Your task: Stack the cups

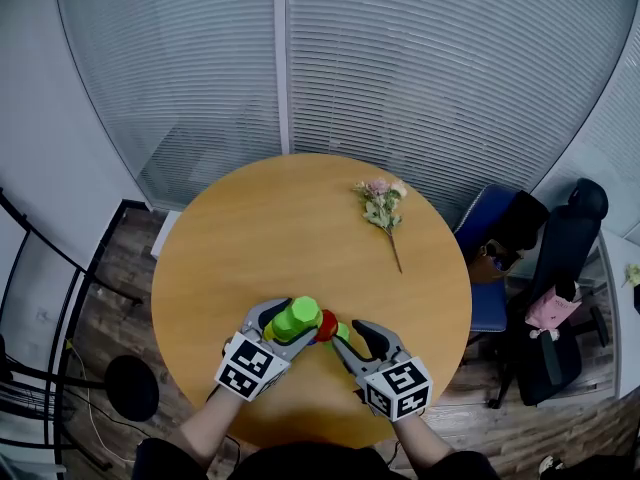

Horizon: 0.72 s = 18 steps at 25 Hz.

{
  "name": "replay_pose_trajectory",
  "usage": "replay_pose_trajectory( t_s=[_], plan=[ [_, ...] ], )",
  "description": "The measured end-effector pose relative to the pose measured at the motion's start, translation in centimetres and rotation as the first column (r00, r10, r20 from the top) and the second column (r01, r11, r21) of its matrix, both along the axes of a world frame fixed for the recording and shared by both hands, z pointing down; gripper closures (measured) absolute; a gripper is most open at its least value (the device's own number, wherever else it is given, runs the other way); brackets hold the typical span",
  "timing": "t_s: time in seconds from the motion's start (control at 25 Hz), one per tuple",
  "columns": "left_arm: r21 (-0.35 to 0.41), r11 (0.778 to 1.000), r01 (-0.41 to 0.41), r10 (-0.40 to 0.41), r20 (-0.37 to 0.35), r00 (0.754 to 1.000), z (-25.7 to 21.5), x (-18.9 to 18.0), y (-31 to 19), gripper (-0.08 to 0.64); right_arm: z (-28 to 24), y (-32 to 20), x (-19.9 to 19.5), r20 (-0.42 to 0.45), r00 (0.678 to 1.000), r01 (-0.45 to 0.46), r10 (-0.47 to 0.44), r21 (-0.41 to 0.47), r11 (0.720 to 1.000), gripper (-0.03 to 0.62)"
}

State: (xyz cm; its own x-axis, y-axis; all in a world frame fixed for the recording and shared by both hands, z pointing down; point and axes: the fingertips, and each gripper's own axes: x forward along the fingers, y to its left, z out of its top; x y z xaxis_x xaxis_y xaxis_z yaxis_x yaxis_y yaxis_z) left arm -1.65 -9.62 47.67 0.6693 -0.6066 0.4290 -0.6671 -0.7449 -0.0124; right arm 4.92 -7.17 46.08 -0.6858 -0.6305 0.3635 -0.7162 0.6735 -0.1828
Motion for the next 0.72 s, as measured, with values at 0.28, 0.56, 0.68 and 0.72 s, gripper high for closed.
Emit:
replay_pose_trajectory(
  t_s=[0.28,0.56,0.68,0.72],
  plan=[
    [0.045,0.998,0.037,-0.036,-0.016,0.999,-1.0,-0.8,0.8,0.287,-0.3,0.9,-0.4,0.002,1.0,-0.004,0.004,0.005,1.0,0.396],
    [0.072,0.994,0.084,-0.081,-0.035,0.996,-1.1,-3.2,4.0,0.288,-0.4,3.3,-1.4,0.008,0.999,-0.036,0.036,0.022,0.999,0.403],
    [0.078,0.993,0.09,-0.085,-0.064,0.994,-1.4,-4.0,5.6,0.312,-0.4,5.0,-2.1,0.009,0.999,-0.051,0.05,0.034,0.998,0.443],
    [0.085,0.993,0.087,-0.081,-0.075,0.994,-1.6,-4.2,6.2,0.344,-0.4,5.6,-2.4,0.011,0.998,-0.057,0.057,0.039,0.998,0.472]
  ],
)
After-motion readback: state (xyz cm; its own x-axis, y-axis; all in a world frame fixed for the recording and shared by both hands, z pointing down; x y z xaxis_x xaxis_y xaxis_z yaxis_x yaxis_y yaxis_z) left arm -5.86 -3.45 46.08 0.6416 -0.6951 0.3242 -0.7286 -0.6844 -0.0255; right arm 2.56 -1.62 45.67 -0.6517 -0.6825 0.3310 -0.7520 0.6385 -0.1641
